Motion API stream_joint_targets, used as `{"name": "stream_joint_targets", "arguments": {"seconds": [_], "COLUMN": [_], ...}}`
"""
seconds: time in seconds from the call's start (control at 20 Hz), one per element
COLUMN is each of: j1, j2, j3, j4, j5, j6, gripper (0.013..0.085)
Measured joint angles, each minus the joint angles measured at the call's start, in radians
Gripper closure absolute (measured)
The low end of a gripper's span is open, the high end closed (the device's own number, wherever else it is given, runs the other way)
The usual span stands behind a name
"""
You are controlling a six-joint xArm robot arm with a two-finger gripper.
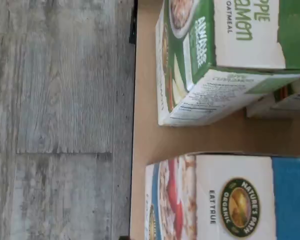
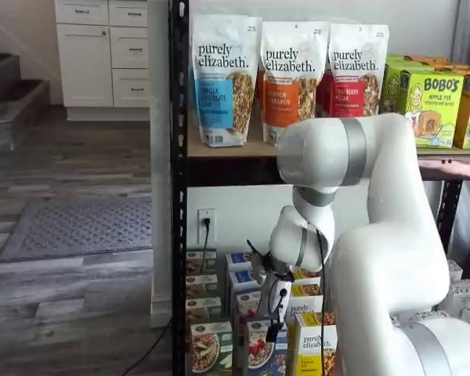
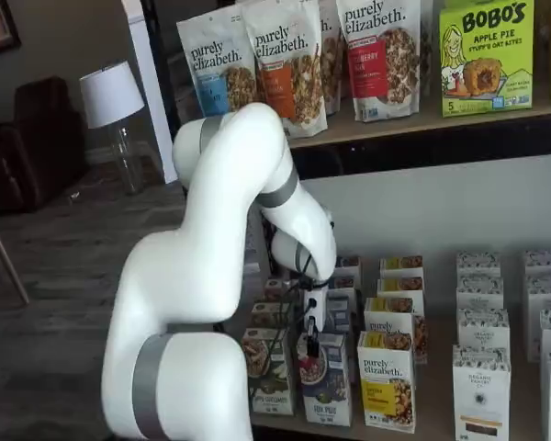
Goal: Pick up the blue and white box that is on the bottom shelf, the second box from the left
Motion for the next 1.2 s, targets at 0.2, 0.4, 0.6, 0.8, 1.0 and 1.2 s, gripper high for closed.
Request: {"name": "stream_joint_targets", "arguments": {"seconds": [0.2, 0.4, 0.6, 0.8, 1.0, 1.2], "j1": [-0.004, -0.003, 0.004, 0.009, 0.013, 0.017], "j2": [0.026, 0.051, 0.078, 0.099, 0.117, 0.132], "j3": [-0.039, -0.070, -0.097, -0.122, -0.143, -0.141], "j4": [-0.033, -0.067, -0.108, -0.153, -0.208, -0.219], "j5": [0.023, 0.034, 0.042, 0.063, 0.082, 0.046], "j6": [0.028, 0.059, 0.101, 0.146, 0.198, 0.209], "gripper": [0.0130, 0.0130, 0.0130, 0.0130, 0.0130, 0.0130]}}
